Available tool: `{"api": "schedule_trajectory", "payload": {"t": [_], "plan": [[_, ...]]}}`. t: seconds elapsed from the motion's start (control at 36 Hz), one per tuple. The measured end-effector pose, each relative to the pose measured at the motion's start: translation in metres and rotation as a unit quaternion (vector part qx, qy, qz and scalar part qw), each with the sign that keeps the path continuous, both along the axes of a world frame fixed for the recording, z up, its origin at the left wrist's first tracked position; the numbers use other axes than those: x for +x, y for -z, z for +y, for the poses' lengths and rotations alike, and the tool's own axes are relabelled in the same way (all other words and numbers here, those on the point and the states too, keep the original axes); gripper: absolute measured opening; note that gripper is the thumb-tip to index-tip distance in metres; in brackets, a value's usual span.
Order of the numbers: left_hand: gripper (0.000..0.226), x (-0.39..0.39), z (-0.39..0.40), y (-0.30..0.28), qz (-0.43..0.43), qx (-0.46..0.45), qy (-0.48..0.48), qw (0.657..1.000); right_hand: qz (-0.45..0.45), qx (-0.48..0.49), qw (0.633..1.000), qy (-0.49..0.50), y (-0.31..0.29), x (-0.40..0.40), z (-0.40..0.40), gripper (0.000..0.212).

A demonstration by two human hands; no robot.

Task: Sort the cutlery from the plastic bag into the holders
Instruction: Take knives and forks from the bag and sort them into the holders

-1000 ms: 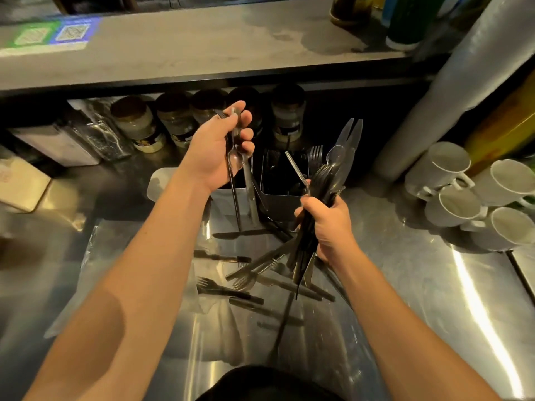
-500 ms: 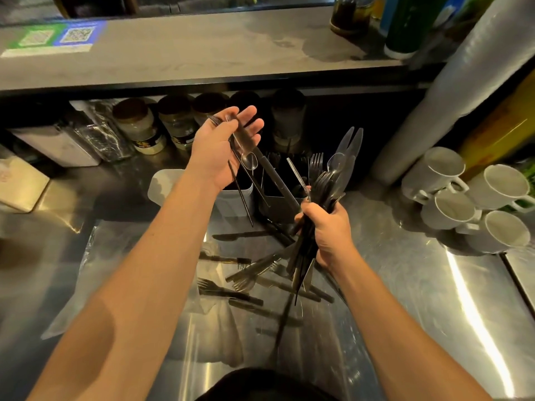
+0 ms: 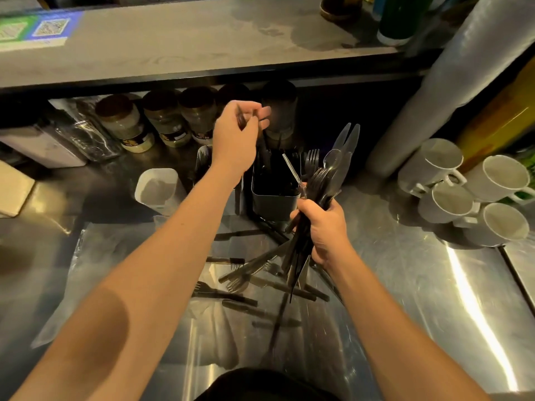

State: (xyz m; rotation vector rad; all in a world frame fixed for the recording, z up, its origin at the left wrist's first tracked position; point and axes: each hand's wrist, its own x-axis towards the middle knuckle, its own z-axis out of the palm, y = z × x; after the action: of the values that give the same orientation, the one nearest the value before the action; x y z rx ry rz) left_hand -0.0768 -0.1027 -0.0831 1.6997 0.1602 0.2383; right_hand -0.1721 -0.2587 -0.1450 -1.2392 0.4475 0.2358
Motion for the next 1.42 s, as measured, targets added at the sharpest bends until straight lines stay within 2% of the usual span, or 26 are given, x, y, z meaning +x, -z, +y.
{"api": "schedule_trajectory", "payload": {"t": [0.08, 0.17, 0.28, 0.36, 0.44, 0.53, 0.61, 0.72, 0.81, 0.94, 1.03, 1.17, 1.31, 1.42], "plan": [[0.018, 0.003, -0.005, 0.01, 0.003, 0.099, 0.037, 0.994, -0.001, 0.003, 1.0, 0.003, 0.001, 0.001, -0.002, 0.016], [0.017, 0.004, -0.005, 0.017, 0.003, 0.159, 0.053, 0.986, -0.002, 0.003, 1.0, 0.002, 0.001, 0.002, -0.004, 0.015], [0.013, 0.002, -0.003, 0.019, -0.01, 0.172, 0.054, 0.984, 0.001, 0.006, 1.0, 0.006, 0.001, 0.002, -0.005, 0.014], [0.013, 0.0, 0.001, 0.018, -0.018, 0.15, 0.053, 0.987, 0.003, -0.001, 1.0, 0.004, 0.001, 0.002, -0.005, 0.013], [0.011, -0.004, 0.006, 0.01, -0.016, 0.088, 0.033, 0.995, 0.007, -0.002, 1.0, 0.003, -0.001, 0.0, -0.003, 0.012], [0.008, -0.008, 0.015, -0.003, -0.001, -0.04, -0.003, 0.999, 0.005, -0.006, 1.0, -0.003, -0.004, -0.002, 0.0, 0.012], [0.007, -0.017, 0.034, -0.011, 0.02, -0.199, -0.024, 0.979, 0.002, -0.011, 1.0, -0.01, -0.008, -0.005, 0.007, 0.013], [0.008, -0.029, 0.067, -0.011, 0.033, -0.326, -0.059, 0.943, -0.008, -0.006, 1.0, -0.022, -0.013, -0.009, 0.023, 0.013], [0.013, -0.038, 0.093, -0.011, 0.046, -0.389, -0.078, 0.917, -0.01, -0.005, 0.999, -0.037, -0.015, -0.012, 0.039, 0.013], [0.027, -0.047, 0.141, -0.002, 0.053, -0.431, -0.117, 0.893, -0.01, -0.001, 0.998, -0.063, -0.021, -0.019, 0.066, 0.013], [0.033, -0.05, 0.168, 0.003, 0.046, -0.435, -0.146, 0.887, -0.005, 0.0, 0.998, -0.069, -0.023, -0.022, 0.082, 0.012], [0.03, -0.046, 0.206, 0.013, 0.039, -0.409, -0.197, 0.89, -0.005, 0.003, 0.996, -0.084, -0.022, -0.025, 0.103, 0.015], [0.032, -0.029, 0.225, 0.025, 0.062, -0.327, -0.212, 0.919, -0.006, -0.002, 0.995, -0.099, -0.018, -0.022, 0.118, 0.02], [0.02, -0.013, 0.233, 0.036, 0.107, -0.241, -0.204, 0.943, -0.003, 0.0, 0.995, -0.101, -0.012, -0.018, 0.127, 0.025]]}}
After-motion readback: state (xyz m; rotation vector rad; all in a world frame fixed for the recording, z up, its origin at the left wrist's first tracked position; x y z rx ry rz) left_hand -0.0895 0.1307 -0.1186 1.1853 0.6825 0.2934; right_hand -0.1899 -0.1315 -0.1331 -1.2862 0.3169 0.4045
